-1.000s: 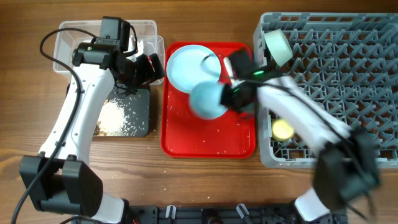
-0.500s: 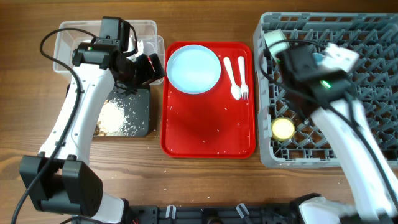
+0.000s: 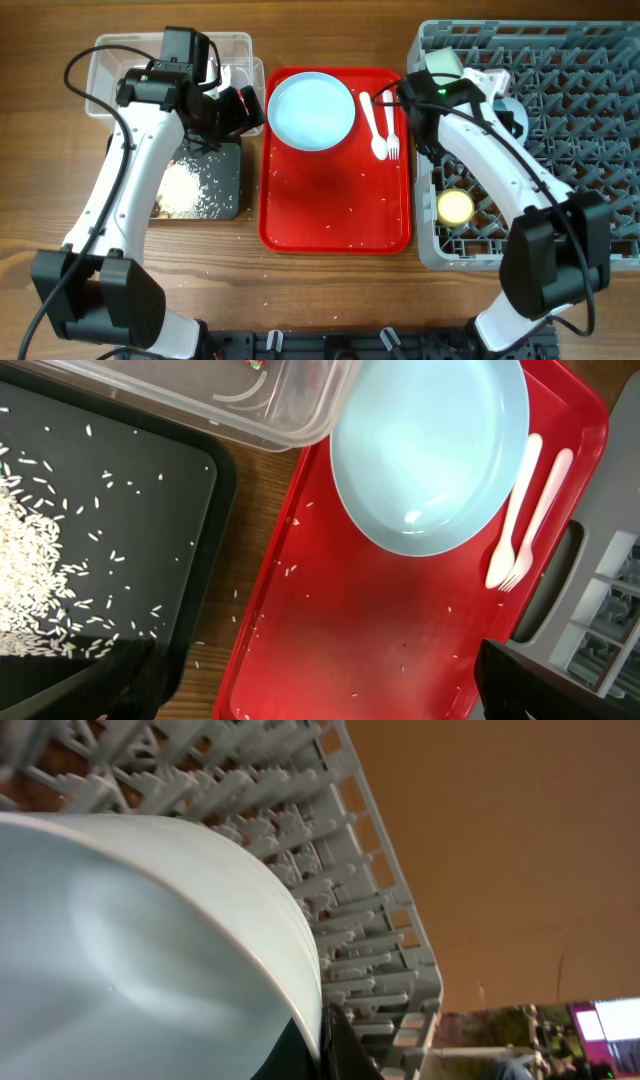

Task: Sort waste into correct bins and load items into the dishwasher rack
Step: 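Carry the blue bowl into the dish rack with the right gripper, then reach the right gripper to the light-blue plate's rim and grasp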

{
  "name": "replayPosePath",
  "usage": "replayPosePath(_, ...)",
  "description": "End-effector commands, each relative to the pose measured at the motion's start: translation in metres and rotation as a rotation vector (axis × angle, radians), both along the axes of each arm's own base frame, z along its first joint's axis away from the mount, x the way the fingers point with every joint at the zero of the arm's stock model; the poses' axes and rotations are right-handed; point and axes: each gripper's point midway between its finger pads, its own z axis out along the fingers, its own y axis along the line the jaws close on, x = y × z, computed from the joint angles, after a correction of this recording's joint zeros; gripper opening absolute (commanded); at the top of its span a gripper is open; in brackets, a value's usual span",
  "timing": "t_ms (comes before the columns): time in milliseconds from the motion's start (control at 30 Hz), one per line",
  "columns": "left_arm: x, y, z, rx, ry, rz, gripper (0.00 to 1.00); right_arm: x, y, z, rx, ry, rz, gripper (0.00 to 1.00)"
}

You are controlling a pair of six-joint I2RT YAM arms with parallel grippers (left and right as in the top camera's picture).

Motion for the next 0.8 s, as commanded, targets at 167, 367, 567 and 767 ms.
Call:
replayPosePath(167,0.003,0.001,0.011,-0.005,-0.032,0.003,1.0,0.007,0.022,-0.015,-0.031,0.109,0.098,0.04)
replayPosePath(367,0.003,0.001,0.011,-0.005,-0.032,0.003,1.0,-0.005,0.047,-0.038,0.09,0.226,0.144,0.05)
replayPosePath(567,0.003,0.001,0.011,-0.005,-0.032,0.003,1.0,-0.013,0.09,-0.051,0.204,0.294,0.246,0.43)
replayPosePath(767,0.003,0.001,0.011,-0.005,-0.032,0.003,1.0,-0.005,0.119,-0.02,0.405,0.203,0.283,0.74)
